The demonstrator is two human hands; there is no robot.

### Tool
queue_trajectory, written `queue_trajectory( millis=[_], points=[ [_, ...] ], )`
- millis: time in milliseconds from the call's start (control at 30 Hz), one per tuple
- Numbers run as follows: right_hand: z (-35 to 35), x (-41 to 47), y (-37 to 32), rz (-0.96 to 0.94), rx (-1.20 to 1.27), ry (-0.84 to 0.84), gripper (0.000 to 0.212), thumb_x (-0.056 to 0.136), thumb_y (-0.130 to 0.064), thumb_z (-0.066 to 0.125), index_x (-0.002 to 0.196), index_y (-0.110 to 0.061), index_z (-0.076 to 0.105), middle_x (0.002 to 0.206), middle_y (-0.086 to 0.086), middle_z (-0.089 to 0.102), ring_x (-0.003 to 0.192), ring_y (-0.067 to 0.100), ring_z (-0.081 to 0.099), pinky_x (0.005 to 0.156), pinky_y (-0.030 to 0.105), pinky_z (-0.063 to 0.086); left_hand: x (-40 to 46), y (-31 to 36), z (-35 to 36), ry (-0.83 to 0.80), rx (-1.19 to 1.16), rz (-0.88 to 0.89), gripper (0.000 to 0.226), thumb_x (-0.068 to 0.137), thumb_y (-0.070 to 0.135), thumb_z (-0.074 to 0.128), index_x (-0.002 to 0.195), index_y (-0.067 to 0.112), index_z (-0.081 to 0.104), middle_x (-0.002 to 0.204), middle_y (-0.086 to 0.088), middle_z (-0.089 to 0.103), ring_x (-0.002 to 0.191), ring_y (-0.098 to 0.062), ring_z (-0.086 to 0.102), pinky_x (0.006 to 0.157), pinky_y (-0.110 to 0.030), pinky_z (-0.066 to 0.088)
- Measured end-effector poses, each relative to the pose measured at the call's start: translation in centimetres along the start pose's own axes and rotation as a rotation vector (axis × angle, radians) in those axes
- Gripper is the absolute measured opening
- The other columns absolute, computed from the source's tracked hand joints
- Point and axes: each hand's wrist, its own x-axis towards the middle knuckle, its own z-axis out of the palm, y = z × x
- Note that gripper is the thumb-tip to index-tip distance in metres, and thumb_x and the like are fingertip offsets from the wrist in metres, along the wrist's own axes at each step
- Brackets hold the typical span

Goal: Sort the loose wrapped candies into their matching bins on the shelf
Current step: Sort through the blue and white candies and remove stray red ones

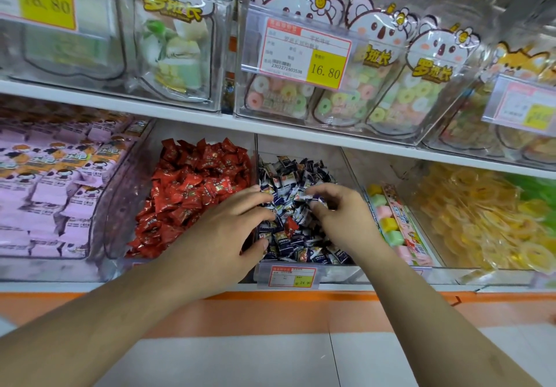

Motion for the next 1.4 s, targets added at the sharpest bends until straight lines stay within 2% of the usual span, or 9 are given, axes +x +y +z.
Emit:
queue_trajectory(
  millis=[67,167,267,333,500,633,900,1133,1400],
  points=[
    [-0.1,-0.2,-0.3,-0.045,-0.091,0.003,0.038,0.098,-0.022,0.067,0.132,-0.039,0.066,0.134,-0.013,0.067,0.122,0.006,0.061,0.103,0.030,0.051,0.0,0.1,0.0,0.002,-0.002,0.001,0.037,0.103,0.040,0.054,0.139,0.035,0.053,0.160,0.024,0.026,0.152,0.008,-0.001,0.126,-0.029,0.016],
    [0.0,-0.7,-1.2,-0.178,-0.239,0.026,0.040,0.093,-0.018,0.073,0.131,-0.031,0.069,0.139,-0.011,0.062,0.127,0.008,0.055,0.108,0.023,0.041,0.0,0.1,0.0,0.000,-0.003,0.000,0.036,0.102,0.041,0.054,0.138,0.036,0.053,0.160,0.024,0.025,0.153,0.008,-0.001,0.127,-0.031,0.018],
    [0.9,-0.9,-1.8,-0.256,-0.278,-0.041,0.023,0.091,-0.010,0.072,0.106,-0.028,0.077,0.111,-0.012,0.070,0.100,0.005,0.063,0.088,0.017,0.049,0.0,0.1,0.0,0.002,-0.006,-0.003,0.035,0.102,0.041,0.055,0.137,0.035,0.055,0.161,0.023,0.025,0.153,0.006,0.000,0.127,-0.034,0.020],
    [1.6,-1.0,-1.8,-0.198,-0.301,-0.161,0.025,0.093,-0.008,0.066,0.103,-0.028,0.077,0.097,-0.012,0.072,0.088,0.004,0.065,0.073,0.008,0.048,0.0,0.1,0.1,0.001,-0.004,-0.003,0.036,0.102,0.040,0.055,0.137,0.033,0.055,0.161,0.022,0.026,0.153,0.006,0.000,0.127,-0.034,0.020],
    [2.0,-0.6,-0.4,-0.065,-0.415,-0.283,0.035,0.096,-0.023,0.070,0.129,-0.031,0.071,0.121,-0.002,0.074,0.108,0.015,0.069,0.092,0.019,0.051,-0.1,0.1,0.0,0.001,-0.016,-0.001,0.033,0.102,0.039,0.056,0.135,0.034,0.056,0.161,0.022,0.027,0.154,0.005,0.001,0.126,-0.037,0.023],
    [2.2,-0.1,0.2,-0.107,-0.481,-0.278,0.042,0.095,-0.020,0.069,0.135,-0.032,0.066,0.135,-0.001,0.066,0.122,0.020,0.062,0.102,0.030,0.050,-0.1,0.1,-0.1,-0.004,-0.016,-0.004,0.034,0.102,0.039,0.055,0.136,0.034,0.055,0.161,0.022,0.026,0.154,0.005,0.000,0.126,-0.037,0.022],
    [3.1,0.5,0.5,-0.131,-0.517,-0.267,0.039,0.093,-0.026,0.072,0.132,-0.029,0.069,0.125,-0.001,0.070,0.119,0.021,0.060,0.103,0.040,0.053,-0.1,0.3,-0.1,-0.003,-0.005,-0.002,0.033,0.102,0.039,0.055,0.135,0.034,0.055,0.161,0.023,0.026,0.153,0.006,-0.001,0.126,-0.034,0.021],
    [3.4,0.6,0.4,-0.045,-0.369,-0.253,0.025,0.099,-0.027,0.064,0.122,-0.024,0.073,0.105,-0.003,0.076,0.097,0.017,0.069,0.087,0.032,0.057,-0.1,0.3,-0.1,0.003,-0.015,-0.002,0.033,0.103,0.037,0.055,0.135,0.034,0.055,0.161,0.023,0.025,0.153,0.008,-0.003,0.126,-0.030,0.017],
    [3.5,0.5,0.6,0.024,-0.173,-0.159,0.035,0.087,0.008,0.059,0.092,-0.024,0.073,0.076,-0.005,0.074,0.077,0.004,0.068,0.067,0.016,0.049,-0.2,0.4,-0.2,-0.002,-0.006,0.004,0.032,0.103,0.038,0.054,0.134,0.034,0.055,0.161,0.024,0.025,0.152,0.009,-0.004,0.125,-0.023,0.011]
  ],
)
